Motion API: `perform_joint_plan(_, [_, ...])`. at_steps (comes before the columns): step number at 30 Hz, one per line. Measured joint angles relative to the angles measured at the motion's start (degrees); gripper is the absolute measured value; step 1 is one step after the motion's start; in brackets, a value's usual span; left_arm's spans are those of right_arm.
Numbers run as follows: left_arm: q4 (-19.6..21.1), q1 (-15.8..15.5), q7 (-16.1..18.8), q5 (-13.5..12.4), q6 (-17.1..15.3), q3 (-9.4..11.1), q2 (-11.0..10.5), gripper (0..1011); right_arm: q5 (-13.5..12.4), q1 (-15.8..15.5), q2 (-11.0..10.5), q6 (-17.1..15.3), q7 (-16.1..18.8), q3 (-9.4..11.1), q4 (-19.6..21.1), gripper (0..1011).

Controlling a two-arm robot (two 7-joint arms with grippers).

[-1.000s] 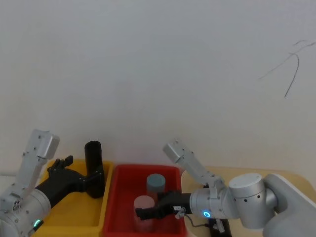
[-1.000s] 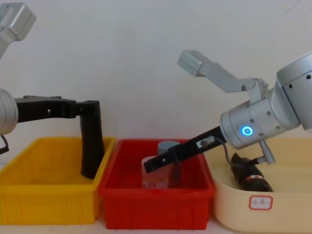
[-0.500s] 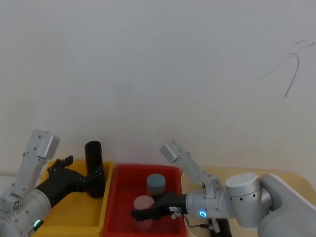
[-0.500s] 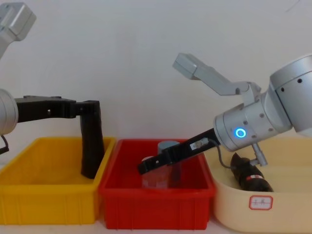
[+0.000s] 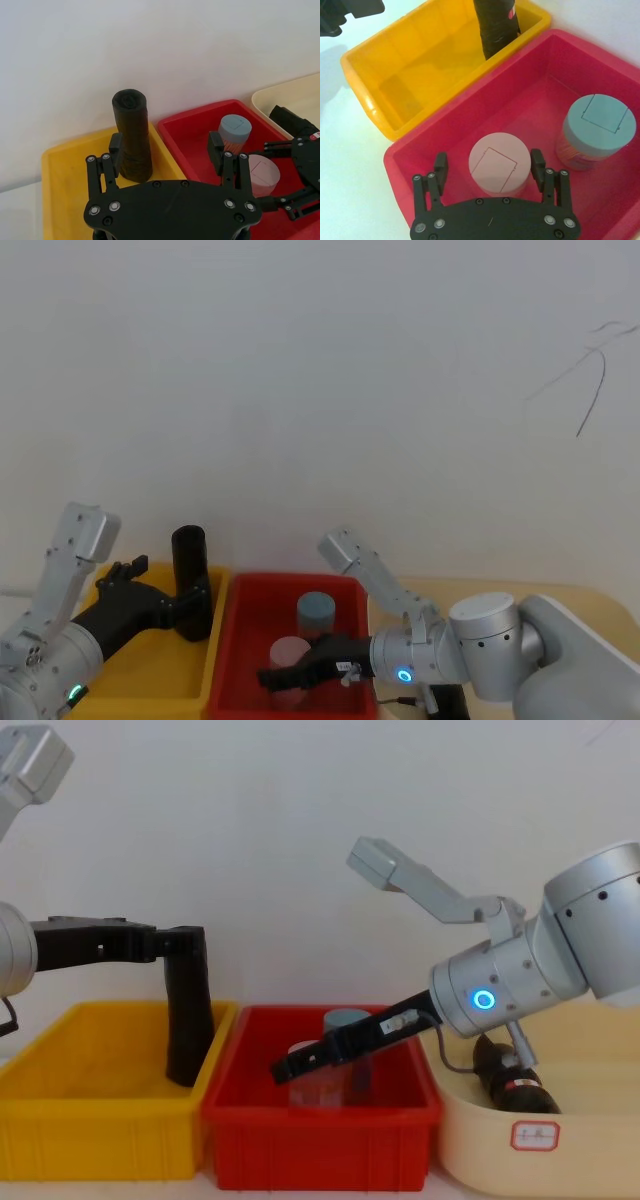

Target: Pick up the garbage bag with the one hand and transfer it to the other hand.

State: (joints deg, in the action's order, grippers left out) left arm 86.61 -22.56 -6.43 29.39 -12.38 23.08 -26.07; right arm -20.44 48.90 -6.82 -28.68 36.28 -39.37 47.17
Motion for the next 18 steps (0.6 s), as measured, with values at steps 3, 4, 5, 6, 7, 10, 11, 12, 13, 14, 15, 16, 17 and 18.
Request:
perform_joint_plan(3, [0.0,0.0,0.0,0.0,0.0,0.0,0.0,1000,0.01,0.06,0.12,0.12,0.19,-0.01,-0.26,962])
perform_joint_plan(4, [0.0,0.0,0.0,0.0,0.0,0.0,0.0,1000,0.01,0.1,0.2,0.17,0.28,-0.02,-0.4,919])
perform_joint_plan(5, [0.0,0.0,0.0,0.0,0.0,0.0,0.0,1000,0.02,0.12,0.23,0.18,0.31,-0.02,-0.45,909])
perform_joint_plan(6, [0.0,0.0,0.0,0.0,0.0,0.0,0.0,1000,0.02,0.13,0.25,0.2,0.33,-0.03,-0.51,891])
perform_joint_plan(7, [0.0,0.0,0.0,0.0,0.0,0.0,0.0,1000,0.03,0.14,0.28,0.22,0.36,-0.03,-0.58,841])
perform_joint_plan(10, [0.0,0.0,0.0,0.0,0.0,0.0,0.0,1000,0.06,0.19,0.4,0.34,0.49,-0.03,-0.82,753])
perform_joint_plan(11, [0.0,0.0,0.0,0.0,0.0,0.0,0.0,1000,0.07,0.2,0.42,0.37,0.53,-0.03,-0.86,738])
perform_joint_plan(12, [0.0,0.0,0.0,0.0,0.0,0.0,0.0,1000,0.07,0.21,0.43,0.39,0.57,-0.03,-0.9,702])
perform_joint_plan(13, [0.0,0.0,0.0,0.0,0.0,0.0,0.0,1000,0.07,0.23,0.47,0.44,0.62,-0.03,-0.97,690])
perform_joint_plan(14, [0.0,0.0,0.0,0.0,0.0,0.0,0.0,1000,0.08,0.23,0.49,0.45,0.64,-0.03,-1.0,679])
perform_joint_plan(15, [0.0,0.0,0.0,0.0,0.0,0.0,0.0,1000,0.08,0.24,0.52,0.48,0.66,-0.03,-1.05,676])
perform_joint_plan(16, [0.0,0.0,0.0,0.0,0.0,0.0,0.0,1000,0.08,0.24,0.54,0.49,0.67,-0.03,-1.08,676])
perform_joint_plan(17, [0.0,0.0,0.0,0.0,0.0,0.0,0.0,1000,0.09,0.25,0.55,0.5,0.69,-0.03,-1.1,676])
perform_joint_plan(18, [0.0,0.0,0.0,0.0,0.0,0.0,0.0,1000,0.09,0.25,0.56,0.52,0.7,-0.03,-1.14,676])
